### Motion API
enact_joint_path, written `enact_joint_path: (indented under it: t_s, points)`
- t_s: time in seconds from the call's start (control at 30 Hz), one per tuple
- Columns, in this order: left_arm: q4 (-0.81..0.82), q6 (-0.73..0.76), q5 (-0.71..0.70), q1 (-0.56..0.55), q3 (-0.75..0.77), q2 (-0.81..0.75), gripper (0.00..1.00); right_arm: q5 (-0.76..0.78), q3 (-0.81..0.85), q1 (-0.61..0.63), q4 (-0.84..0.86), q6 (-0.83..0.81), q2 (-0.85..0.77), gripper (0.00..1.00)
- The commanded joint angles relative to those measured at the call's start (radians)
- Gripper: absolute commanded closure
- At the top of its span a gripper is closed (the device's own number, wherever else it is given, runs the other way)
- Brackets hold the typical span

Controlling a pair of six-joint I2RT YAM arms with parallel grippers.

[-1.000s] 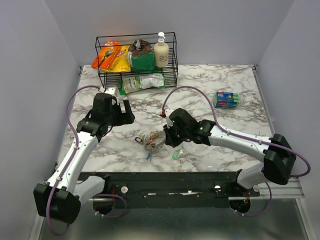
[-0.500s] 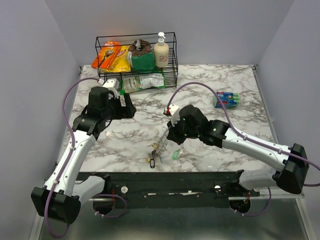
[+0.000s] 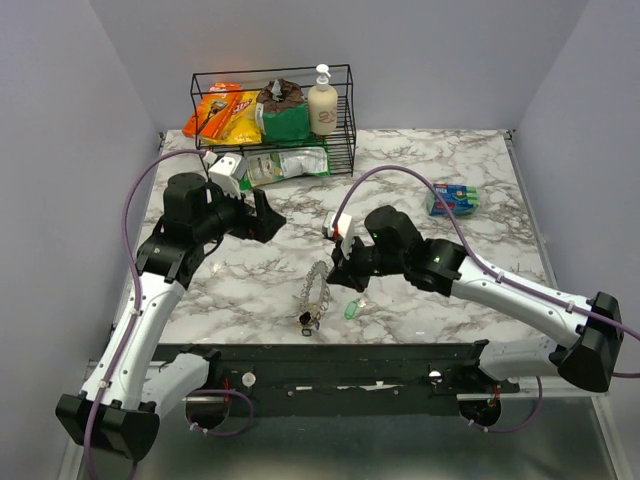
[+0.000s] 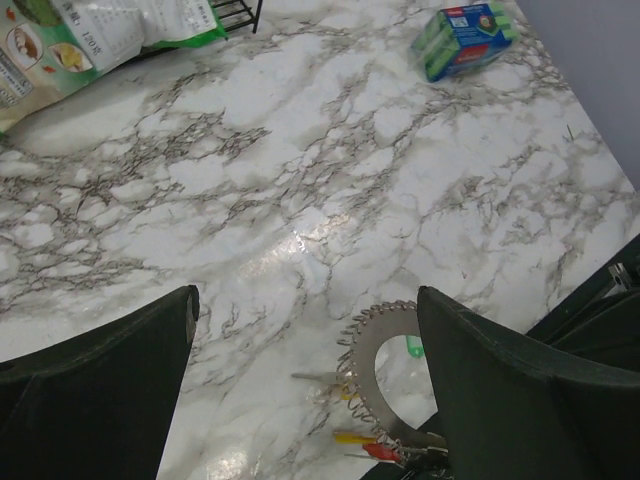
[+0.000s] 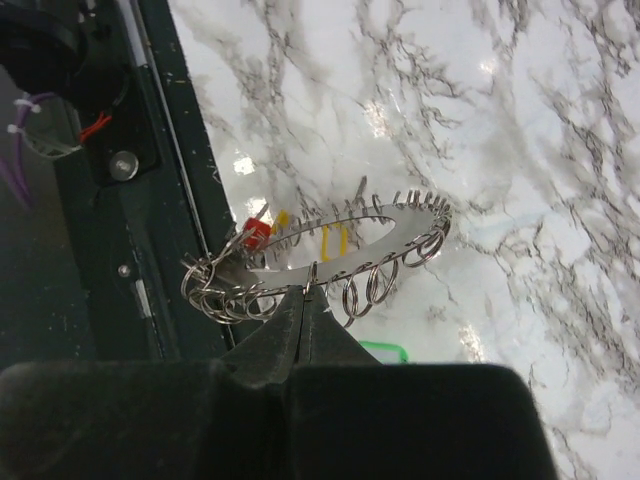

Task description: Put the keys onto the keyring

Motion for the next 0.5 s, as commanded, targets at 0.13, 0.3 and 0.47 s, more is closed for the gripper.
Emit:
enact_joint_path:
  t_s: [0.13,0.3,0.47]
  points:
    - [0.055,0.064,0.199,0.004,0.014,-0.043,0.02,-0.223,0.116,0.008,0.061,-0.094,-0.045,0.99]
    - [0.082,0.069,0.276,0.004,0.014,-0.051,0.02,-0.286,0.154,0.008,0.052,-0.109,-0.062,0.99]
    - [0.113,0.074,0.392,0.004,0.005,-0.074,0.02,-0.319,0.189,0.001,0.032,-0.135,-0.061,0.99]
